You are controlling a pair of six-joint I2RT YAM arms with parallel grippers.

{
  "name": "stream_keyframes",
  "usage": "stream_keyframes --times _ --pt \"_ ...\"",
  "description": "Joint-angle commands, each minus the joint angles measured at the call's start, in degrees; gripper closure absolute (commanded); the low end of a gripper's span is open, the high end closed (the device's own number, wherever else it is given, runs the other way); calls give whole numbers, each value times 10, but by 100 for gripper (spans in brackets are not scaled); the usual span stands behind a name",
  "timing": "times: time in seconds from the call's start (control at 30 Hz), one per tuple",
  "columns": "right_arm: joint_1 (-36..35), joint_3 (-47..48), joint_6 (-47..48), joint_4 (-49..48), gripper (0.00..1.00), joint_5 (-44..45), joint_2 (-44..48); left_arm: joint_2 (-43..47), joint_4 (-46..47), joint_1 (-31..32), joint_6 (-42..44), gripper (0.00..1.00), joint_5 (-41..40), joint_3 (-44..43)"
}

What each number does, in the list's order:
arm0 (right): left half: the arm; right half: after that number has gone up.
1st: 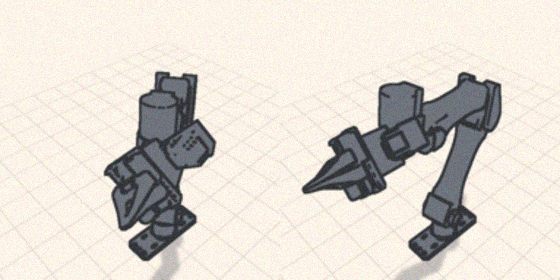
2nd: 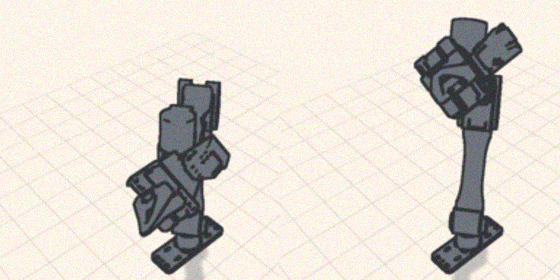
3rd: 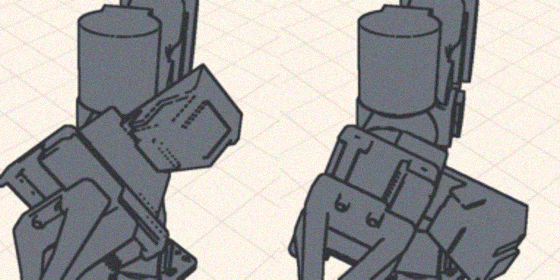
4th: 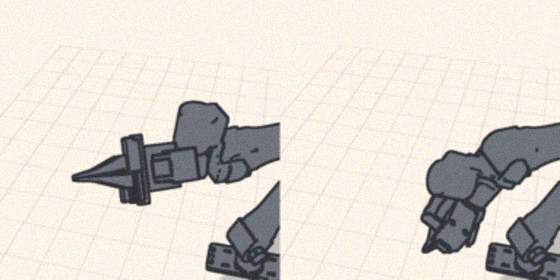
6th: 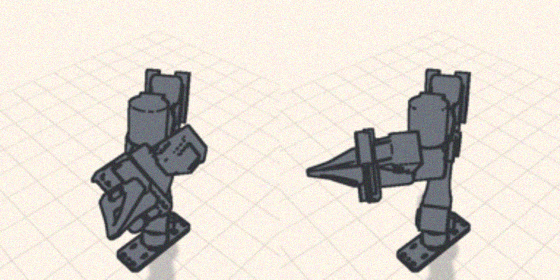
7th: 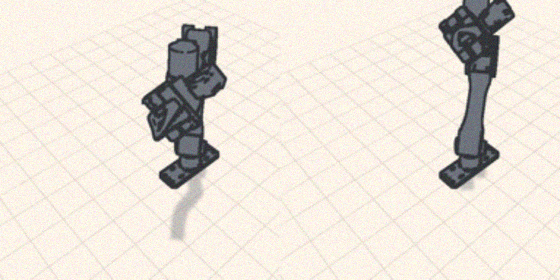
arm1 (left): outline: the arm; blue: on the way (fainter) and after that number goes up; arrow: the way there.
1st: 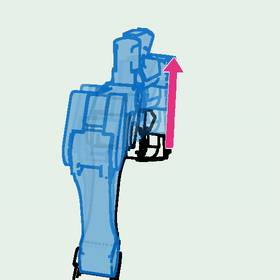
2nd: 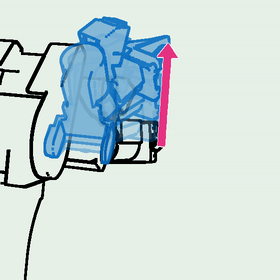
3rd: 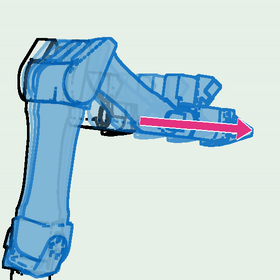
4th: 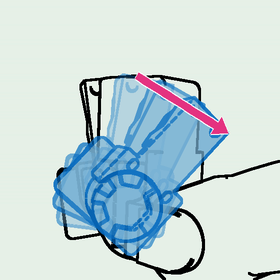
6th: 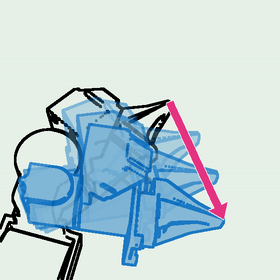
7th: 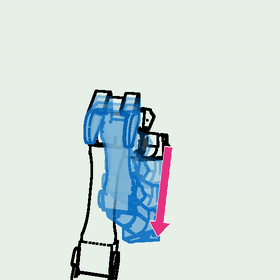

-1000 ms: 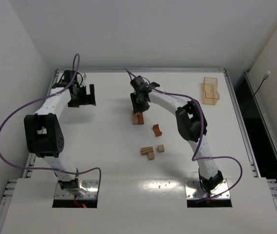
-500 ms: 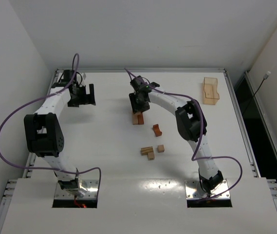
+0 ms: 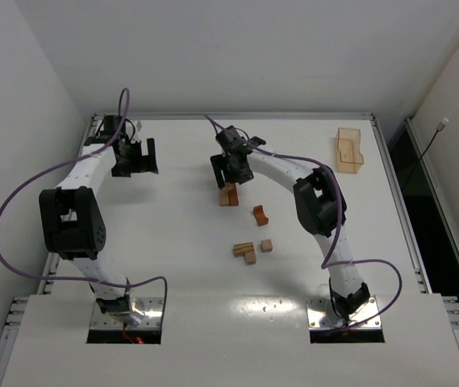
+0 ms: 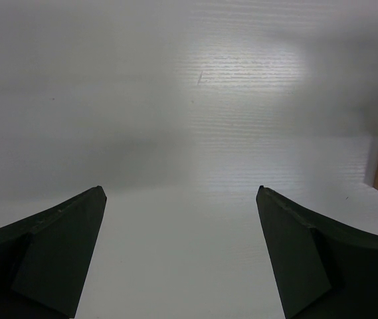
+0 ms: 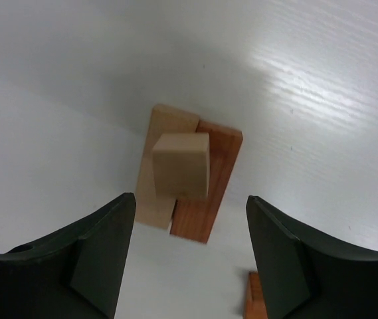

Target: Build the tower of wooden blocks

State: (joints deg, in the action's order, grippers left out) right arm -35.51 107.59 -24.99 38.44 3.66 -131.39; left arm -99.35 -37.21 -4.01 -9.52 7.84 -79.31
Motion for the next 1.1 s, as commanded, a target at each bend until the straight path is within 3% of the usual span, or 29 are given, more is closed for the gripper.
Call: stream_keyframes --times 0.0,0.23,0.37,0.47,0.5,0.8,1.07 --pt "-15 -36 23 -21 35 28 110 25 7 -11 -11 4 21 -3" --pt "-49 -191 118 -47 35 -36 255 68 23 -11 -11 4 32 34" --pt "-48 -337 257 -47 39 -166 371 98 28 -11 -6 4 45 59" --pt "-47 -404 345 -13 43 -239 411 111 28 -11 -1 4 52 73" --pt "-47 -417 413 8 45 -252 435 119 28 -11 -1 4 58 73" --pt "-47 -510 635 53 50 -233 496 138 28 -11 10 0 75 79" --pt "-53 -538 676 21 51 -204 476 126 28 -11 10 0 75 73"
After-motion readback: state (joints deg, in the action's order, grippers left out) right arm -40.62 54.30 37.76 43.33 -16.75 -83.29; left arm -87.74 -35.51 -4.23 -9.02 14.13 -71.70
